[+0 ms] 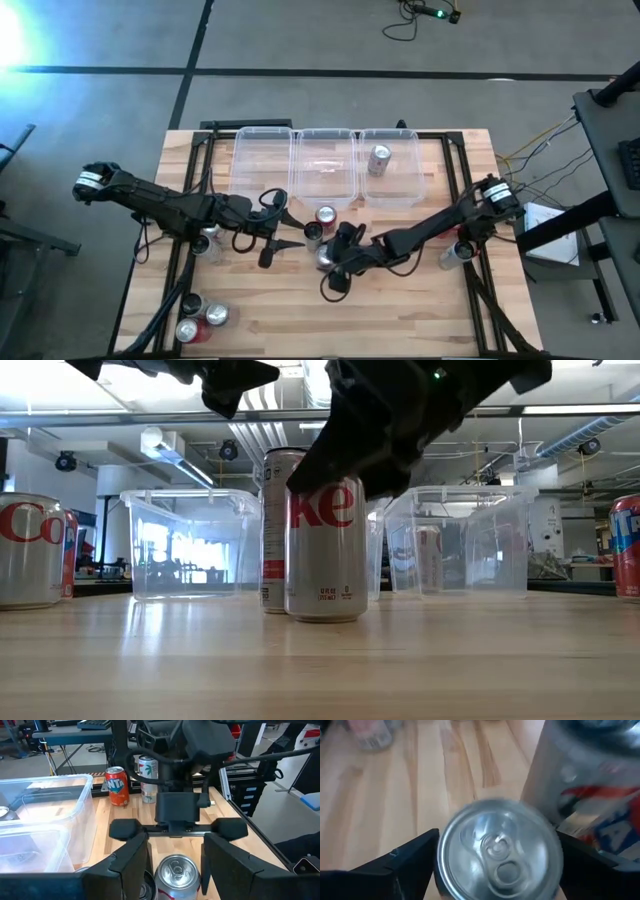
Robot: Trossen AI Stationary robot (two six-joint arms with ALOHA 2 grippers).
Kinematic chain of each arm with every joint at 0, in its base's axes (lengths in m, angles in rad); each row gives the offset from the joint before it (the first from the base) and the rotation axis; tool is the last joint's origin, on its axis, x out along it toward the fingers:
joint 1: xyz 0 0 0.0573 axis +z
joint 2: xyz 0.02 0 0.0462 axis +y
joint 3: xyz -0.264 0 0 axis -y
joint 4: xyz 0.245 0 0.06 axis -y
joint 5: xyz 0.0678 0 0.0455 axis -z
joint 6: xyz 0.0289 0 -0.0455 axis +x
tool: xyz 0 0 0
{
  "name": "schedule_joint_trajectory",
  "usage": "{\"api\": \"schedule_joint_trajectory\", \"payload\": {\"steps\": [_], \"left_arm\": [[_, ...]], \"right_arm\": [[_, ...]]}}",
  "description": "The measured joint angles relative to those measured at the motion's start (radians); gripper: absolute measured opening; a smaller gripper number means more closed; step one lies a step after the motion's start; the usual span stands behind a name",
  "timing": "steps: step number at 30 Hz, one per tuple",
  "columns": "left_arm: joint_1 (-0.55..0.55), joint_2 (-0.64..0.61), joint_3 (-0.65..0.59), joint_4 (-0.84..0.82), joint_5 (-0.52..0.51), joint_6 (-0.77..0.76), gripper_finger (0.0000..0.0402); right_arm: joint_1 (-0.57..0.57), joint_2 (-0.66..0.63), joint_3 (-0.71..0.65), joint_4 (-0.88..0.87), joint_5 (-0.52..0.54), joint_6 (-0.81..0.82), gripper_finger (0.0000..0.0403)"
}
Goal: Sort soda cans
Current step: Put the top right red silver soda can into the right transparent bin
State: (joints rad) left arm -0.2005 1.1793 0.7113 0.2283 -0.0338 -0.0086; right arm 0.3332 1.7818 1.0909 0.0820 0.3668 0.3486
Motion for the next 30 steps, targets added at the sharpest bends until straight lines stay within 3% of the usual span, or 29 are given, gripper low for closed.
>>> {"api": "schedule_joint_trajectory", "payload": {"steps": [5, 9, 14, 19, 24, 30], "left_arm": [[0.000, 0.000, 0.000, 0.000, 0.000, 0.000, 0.0183], [0.000, 0.000, 0.000, 0.000, 0.000, 0.000, 0.0183], [0.000, 0.000, 0.000, 0.000, 0.000, 0.000, 0.0183], [0.000, 0.000, 0.000, 0.000, 0.000, 0.000, 0.0183], [0.000, 0.002, 0.000, 0.005, 0.000, 0.000, 0.0183], [0.000, 0.003, -0.001, 0.004, 0.000, -0.001, 0.0183]], "right_arm": [[0.000, -0.035, 0.000, -0.056, -0.006, 0.024, 0.0311], [-0.001, -0.046, 0.021, -0.129, -0.050, 0.017, 0.0321], [-0.016, -0.047, 0.118, -0.397, -0.145, 0.005, 0.0357], [-0.018, -0.047, 0.215, -0.624, -0.167, -0.038, 0.0362], [-0.025, -0.047, 0.273, -0.636, -0.172, -0.129, 0.0363], [-0.060, -0.040, 0.266, -0.630, -0.263, -0.161, 0.0363]]}}
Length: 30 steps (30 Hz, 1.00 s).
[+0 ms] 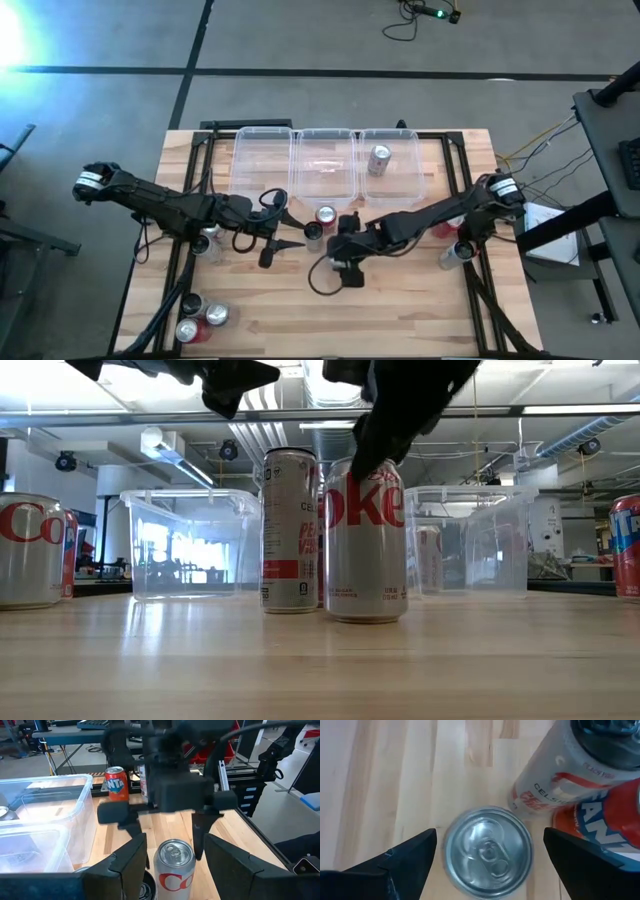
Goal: Sort soda cans
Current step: Put the top right red silver soda can into the right transparent bin
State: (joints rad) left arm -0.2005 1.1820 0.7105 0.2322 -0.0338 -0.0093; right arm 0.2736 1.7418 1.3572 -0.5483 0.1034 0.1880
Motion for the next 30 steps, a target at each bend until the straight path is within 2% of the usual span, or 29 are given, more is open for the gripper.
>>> {"api": "schedule_joint_trajectory", "payload": {"steps": [14, 19, 21, 25, 30], "left_arm": [[0.000, 0.005, 0.000, 0.010, 0.000, 0.000, 0.0183], [0.000, 0.005, 0.000, 0.039, -0.033, -0.003, 0.0183], [0.000, 0.005, 0.000, 0.061, -0.040, -0.008, 0.0183], [0.000, 0.005, 0.000, 0.075, -0.046, -0.010, 0.0183], [0.000, 0.014, 0.000, 0.089, -0.081, -0.011, 0.0183]], "right_arm": [[-0.004, 0.043, -0.003, 0.011, -0.024, -0.029, 0.0360], [-0.004, 0.041, -0.002, 0.014, -0.014, -0.026, 0.0310], [-0.004, 0.039, 0.011, -0.011, -0.017, -0.026, 0.0294], [-0.004, 0.011, 0.085, -0.136, -0.036, -0.047, 0.0294], [-0.025, -0.094, 0.166, -0.265, -0.029, -0.096, 0.0296]]}}
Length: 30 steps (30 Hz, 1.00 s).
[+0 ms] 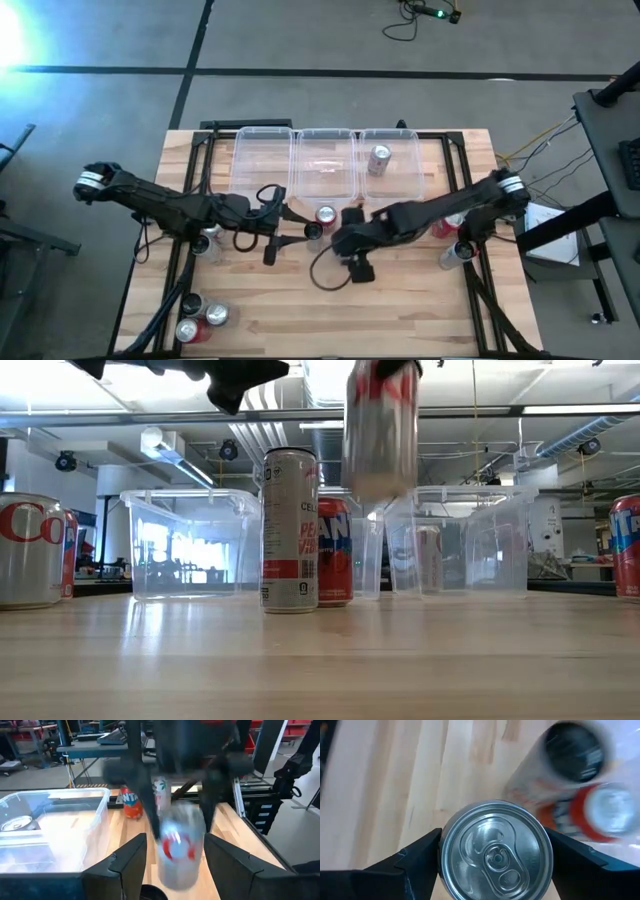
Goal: Sort soda cans
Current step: Put the top right red silver soda can into the right transparent bin
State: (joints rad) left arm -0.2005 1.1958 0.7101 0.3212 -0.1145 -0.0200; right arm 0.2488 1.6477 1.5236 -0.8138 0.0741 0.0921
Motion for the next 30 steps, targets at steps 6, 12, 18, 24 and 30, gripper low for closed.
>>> {"api": "schedule_joint_trajectory", "payload": {"steps": [6, 12, 18, 24, 30], "left_arm": [[0.000, 0.021, 0.000, 0.028, -0.001, 0.009, 0.0183], [0.001, 0.041, 0.000, 0.053, -0.007, 0.023, 0.0183], [0.006, 0.059, 0.000, 0.096, -0.010, 0.027, 0.0183], [0.015, 0.072, 0.000, 0.098, -0.010, 0.026, 0.0183], [0.015, 0.073, 0.000, 0.098, -0.010, 0.026, 0.0183]], "right_arm": [[-0.085, -0.199, 0.004, -0.050, 0.042, 0.001, 0.0301], [-0.226, -0.367, -0.001, -0.234, 0.236, -0.007, 0.0300], [-0.431, -0.468, -0.104, -0.269, 0.253, -0.049, 0.0299], [-0.598, -0.529, -0.335, -0.127, 0.078, -0.116, 0.0299], [-0.664, -0.533, -0.482, -0.035, 0.048, -0.162, 0.0302]]}}
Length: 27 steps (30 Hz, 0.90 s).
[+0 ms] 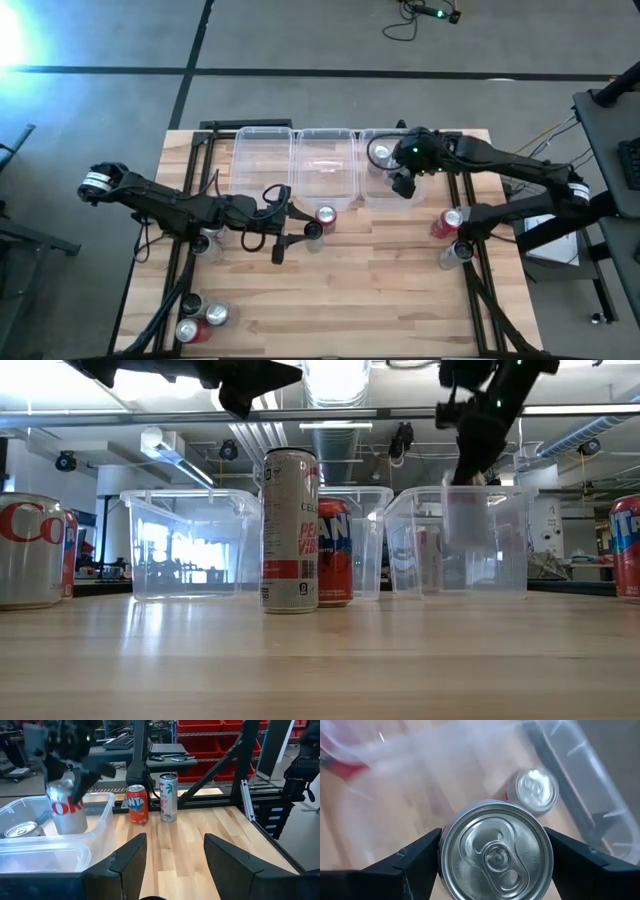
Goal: Sort soda cans
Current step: Put the top right red silver soda can into the right transparent bin
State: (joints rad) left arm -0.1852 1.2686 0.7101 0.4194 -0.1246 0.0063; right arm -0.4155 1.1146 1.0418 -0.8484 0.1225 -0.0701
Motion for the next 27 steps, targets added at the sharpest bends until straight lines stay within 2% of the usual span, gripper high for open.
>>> {"api": "schedule_joint_trajectory", "payload": {"steps": [14, 27], "left_arm": [[0.000, 0.000, 0.000, 0.000, 0.000, 0.006, 0.0183], [0.000, -0.033, 0.000, -0.067, 0.000, 0.008, 0.0183]], "right_arm": [[-0.109, 0.034, -0.195, 0.201, 0.001, 0.016, 0.0303], [-0.115, 0.128, -0.208, 0.264, 0.008, 0.032, 0.0304]]}}
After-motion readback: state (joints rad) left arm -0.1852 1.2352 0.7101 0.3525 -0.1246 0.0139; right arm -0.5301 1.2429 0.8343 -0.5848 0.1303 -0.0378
